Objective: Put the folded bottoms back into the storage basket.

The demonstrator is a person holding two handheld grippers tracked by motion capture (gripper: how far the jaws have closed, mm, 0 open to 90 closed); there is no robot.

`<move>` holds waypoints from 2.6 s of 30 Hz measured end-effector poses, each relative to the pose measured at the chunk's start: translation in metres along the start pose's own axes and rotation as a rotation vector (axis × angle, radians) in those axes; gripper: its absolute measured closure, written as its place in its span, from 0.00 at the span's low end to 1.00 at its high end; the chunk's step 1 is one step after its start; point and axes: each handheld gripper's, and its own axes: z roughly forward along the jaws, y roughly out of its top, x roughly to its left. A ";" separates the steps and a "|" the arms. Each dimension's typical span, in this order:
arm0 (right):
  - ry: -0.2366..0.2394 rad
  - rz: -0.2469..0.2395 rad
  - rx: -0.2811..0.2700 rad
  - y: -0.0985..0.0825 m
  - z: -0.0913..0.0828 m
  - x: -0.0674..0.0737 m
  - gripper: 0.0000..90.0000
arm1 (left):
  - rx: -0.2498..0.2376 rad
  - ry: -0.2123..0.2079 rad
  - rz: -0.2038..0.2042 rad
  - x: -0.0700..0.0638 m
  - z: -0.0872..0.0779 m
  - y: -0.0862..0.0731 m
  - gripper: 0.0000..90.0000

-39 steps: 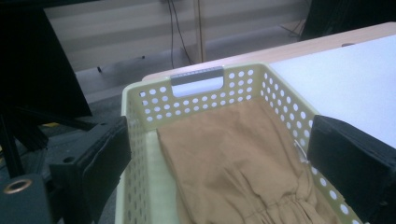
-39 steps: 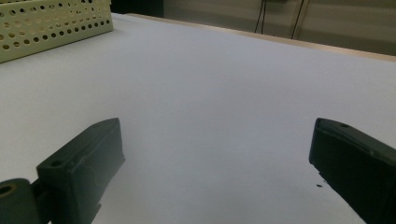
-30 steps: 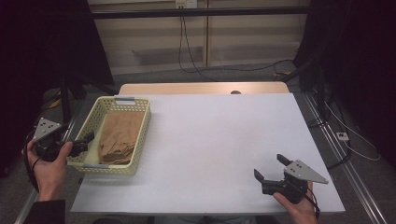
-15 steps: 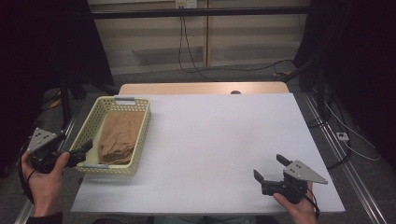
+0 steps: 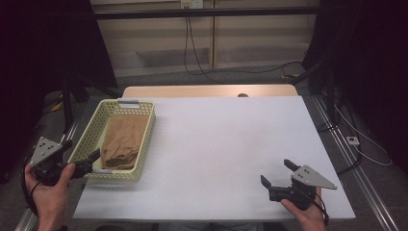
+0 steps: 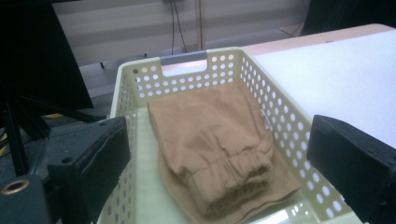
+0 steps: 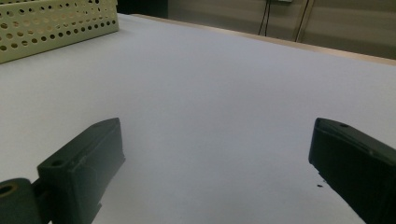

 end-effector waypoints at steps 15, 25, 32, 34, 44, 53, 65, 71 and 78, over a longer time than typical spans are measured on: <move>0.005 -0.002 0.001 0.000 0.000 0.000 0.03 | 0.007 -0.102 0.070 -0.036 0.020 0.017 0.07; 0.008 -0.005 0.003 0.000 0.000 0.000 0.04 | 0.005 -0.180 0.122 -0.064 0.037 0.029 0.08; 0.007 -0.007 0.001 0.000 0.000 0.001 0.04 | 0.007 -0.192 0.151 -0.083 0.045 0.033 0.09; 0.007 -0.008 0.000 0.000 0.000 0.000 0.04 | 0.003 -0.207 0.146 -0.086 0.047 0.034 0.09; 0.010 -0.011 0.001 0.001 0.000 0.001 0.04 | 0.026 -0.278 0.181 -0.107 0.059 0.042 0.07; 0.014 -0.009 0.003 0.000 0.000 0.001 0.04 | 0.032 -0.328 0.200 -0.127 0.070 0.046 0.07; 0.014 -0.008 0.007 0.000 0.001 0.001 0.04 | 0.055 -0.372 0.202 -0.155 0.092 0.035 0.04; 0.016 -0.011 0.007 0.000 0.001 0.002 0.03 | 0.078 -0.398 0.234 -0.169 0.099 0.027 0.04; 0.019 -0.008 0.006 0.000 0.002 0.002 0.03 | 0.066 -0.440 0.218 -0.177 0.102 0.017 0.05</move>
